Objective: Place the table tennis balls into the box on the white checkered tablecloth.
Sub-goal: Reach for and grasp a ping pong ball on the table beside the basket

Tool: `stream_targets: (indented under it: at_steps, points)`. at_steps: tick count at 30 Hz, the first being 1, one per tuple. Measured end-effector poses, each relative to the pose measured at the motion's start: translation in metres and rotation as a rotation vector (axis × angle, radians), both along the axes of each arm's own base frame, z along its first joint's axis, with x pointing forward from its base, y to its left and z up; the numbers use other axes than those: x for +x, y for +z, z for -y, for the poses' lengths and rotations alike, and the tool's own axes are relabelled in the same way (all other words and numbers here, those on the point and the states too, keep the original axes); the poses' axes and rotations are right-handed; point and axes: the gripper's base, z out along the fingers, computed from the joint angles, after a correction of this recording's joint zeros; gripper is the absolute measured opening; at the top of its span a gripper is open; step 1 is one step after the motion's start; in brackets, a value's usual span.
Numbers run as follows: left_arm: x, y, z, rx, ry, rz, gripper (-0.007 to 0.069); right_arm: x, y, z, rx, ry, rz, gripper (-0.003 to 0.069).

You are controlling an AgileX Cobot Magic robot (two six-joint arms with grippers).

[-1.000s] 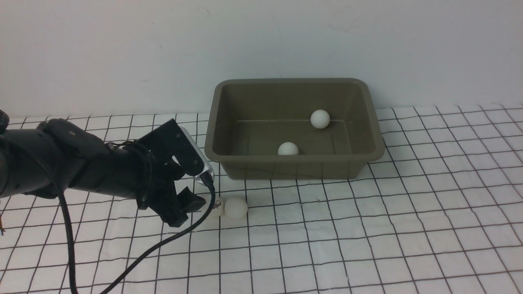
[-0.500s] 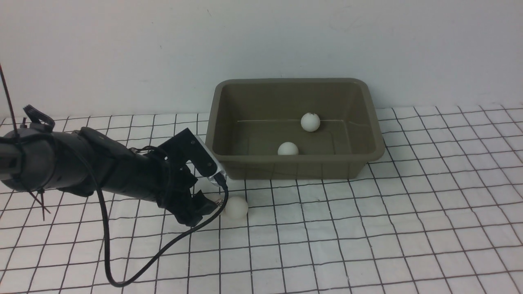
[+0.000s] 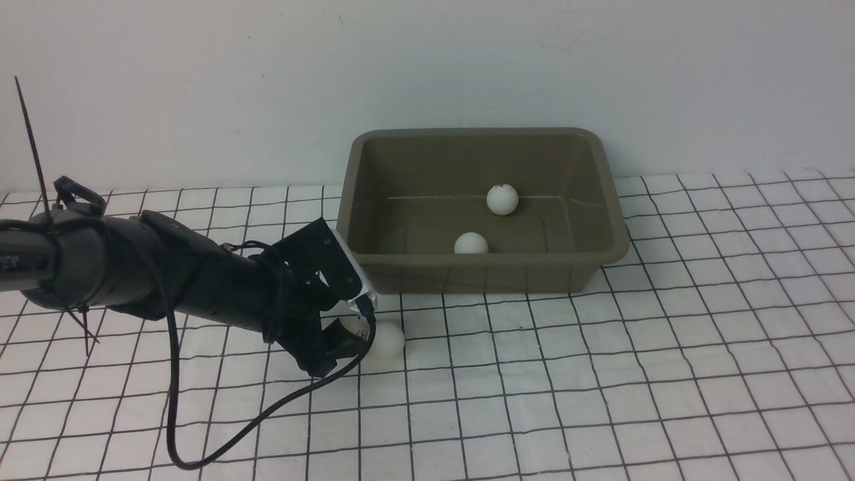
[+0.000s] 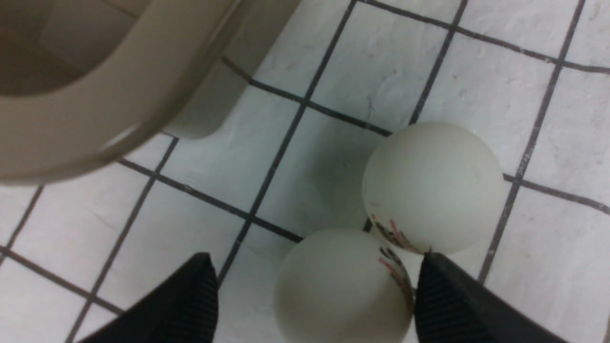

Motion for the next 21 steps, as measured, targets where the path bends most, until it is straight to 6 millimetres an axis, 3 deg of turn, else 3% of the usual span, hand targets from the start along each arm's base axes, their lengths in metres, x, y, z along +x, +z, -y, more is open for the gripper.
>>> stream_targets:
  at_steps: [3,7,13,21]
  points:
    - [0.0,0.0,0.0,0.001,-0.002,0.002,0.0452,0.0,0.0,0.0,0.0,0.0,0.0,0.0535]
    - [0.0,0.0,0.0,0.003,-0.004,0.003,0.0313,0.0,0.0,0.0,0.0,0.0,0.0,0.0535]
    - [0.001,0.004,-0.002,0.004,0.043,0.011,0.0314,0.0,0.0,0.0,0.0,0.0,0.0,0.0535]
    - [-0.004,0.045,-0.004,-0.042,0.104,0.08,0.0314,0.0,0.0,0.0,0.0,0.0,0.001,0.0535]
